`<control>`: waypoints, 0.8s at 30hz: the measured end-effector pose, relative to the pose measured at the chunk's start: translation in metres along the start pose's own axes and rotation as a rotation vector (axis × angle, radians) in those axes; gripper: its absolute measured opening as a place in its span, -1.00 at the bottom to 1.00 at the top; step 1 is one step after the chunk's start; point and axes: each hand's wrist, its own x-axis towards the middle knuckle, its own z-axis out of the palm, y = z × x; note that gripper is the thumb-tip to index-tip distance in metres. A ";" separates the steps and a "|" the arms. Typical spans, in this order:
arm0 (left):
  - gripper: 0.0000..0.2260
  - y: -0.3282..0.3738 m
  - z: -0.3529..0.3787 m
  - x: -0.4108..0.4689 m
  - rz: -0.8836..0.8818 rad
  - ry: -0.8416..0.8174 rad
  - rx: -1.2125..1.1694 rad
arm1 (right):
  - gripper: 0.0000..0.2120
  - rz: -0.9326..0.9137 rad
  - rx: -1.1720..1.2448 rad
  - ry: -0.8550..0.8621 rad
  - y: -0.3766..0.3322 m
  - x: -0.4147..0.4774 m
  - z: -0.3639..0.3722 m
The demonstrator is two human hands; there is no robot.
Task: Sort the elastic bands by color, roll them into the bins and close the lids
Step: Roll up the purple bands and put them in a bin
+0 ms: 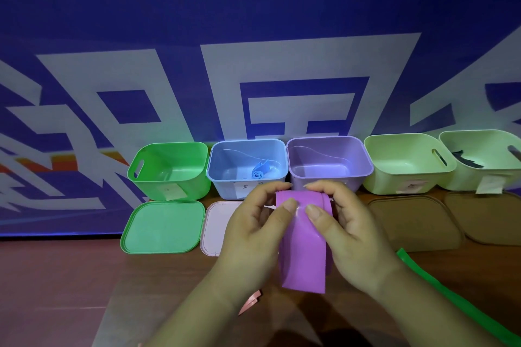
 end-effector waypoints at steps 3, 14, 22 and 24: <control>-0.77 -0.001 0.000 -0.003 0.001 -0.048 0.034 | -0.67 0.031 0.037 0.012 -0.001 0.001 0.000; -0.64 -0.006 -0.004 -0.004 0.039 -0.033 0.078 | -0.73 0.161 0.123 0.012 -0.004 0.008 -0.002; -0.76 -0.006 0.001 -0.004 0.031 0.040 0.044 | -0.66 0.201 0.121 -0.029 -0.006 0.008 -0.001; -0.78 -0.005 0.001 -0.004 0.014 0.064 0.013 | -0.67 0.170 0.092 -0.021 -0.008 0.006 0.001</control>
